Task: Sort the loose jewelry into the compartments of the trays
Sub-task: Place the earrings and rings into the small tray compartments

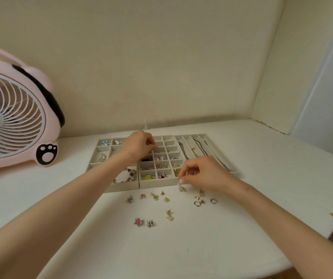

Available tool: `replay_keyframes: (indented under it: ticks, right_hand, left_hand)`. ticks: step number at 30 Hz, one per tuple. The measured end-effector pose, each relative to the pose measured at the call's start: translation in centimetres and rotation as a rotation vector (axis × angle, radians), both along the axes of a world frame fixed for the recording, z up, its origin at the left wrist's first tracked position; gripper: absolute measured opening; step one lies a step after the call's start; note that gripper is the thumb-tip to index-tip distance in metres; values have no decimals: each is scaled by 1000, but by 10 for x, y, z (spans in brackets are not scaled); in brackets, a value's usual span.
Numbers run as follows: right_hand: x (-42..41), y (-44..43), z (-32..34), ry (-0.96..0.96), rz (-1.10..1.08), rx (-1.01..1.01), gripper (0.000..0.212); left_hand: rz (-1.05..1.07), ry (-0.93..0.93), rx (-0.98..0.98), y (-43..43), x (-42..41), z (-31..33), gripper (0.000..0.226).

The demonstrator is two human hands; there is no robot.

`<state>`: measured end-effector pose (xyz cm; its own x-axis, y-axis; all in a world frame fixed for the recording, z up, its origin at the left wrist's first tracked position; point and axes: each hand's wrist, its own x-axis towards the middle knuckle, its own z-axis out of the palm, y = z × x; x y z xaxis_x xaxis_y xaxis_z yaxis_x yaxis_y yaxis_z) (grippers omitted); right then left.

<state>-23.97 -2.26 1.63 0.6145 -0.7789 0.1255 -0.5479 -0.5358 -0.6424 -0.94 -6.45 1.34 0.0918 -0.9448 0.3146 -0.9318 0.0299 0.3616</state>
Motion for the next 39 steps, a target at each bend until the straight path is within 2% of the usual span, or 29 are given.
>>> replay_keyframes:
  ticks: [4, 8, 16, 21, 26, 34, 39]
  right_hand:
    - [22, -21, 21, -172, -25, 34, 4]
    - [59, -57, 22, -258, -163, 25, 6]
    - [87, -86, 1, 51, -264, -108, 3]
    - [72, -76, 10, 12, -258, -158, 3]
    - [53, -38, 25, -41, -120, -147, 6]
    - [31, 16, 1, 126, -10, -168, 2]
    - [31, 24, -12, 111, 5, -180, 4]
  left_hand:
    - [-43, -20, -90, 30, 3, 9, 11]
    - [-102, -54, -89, 58, 3, 3, 4]
    - [-182, -21, -115, 99, 2, -13, 4]
    - [-206, -9, -123, 112, -1, -16, 5]
    - [-259, -37, -108, 122, -6, -17, 7]
    - [-198, -42, -63, 130, -3, -19, 9]
    - [-177, -54, -45, 136, 3, -19, 17]
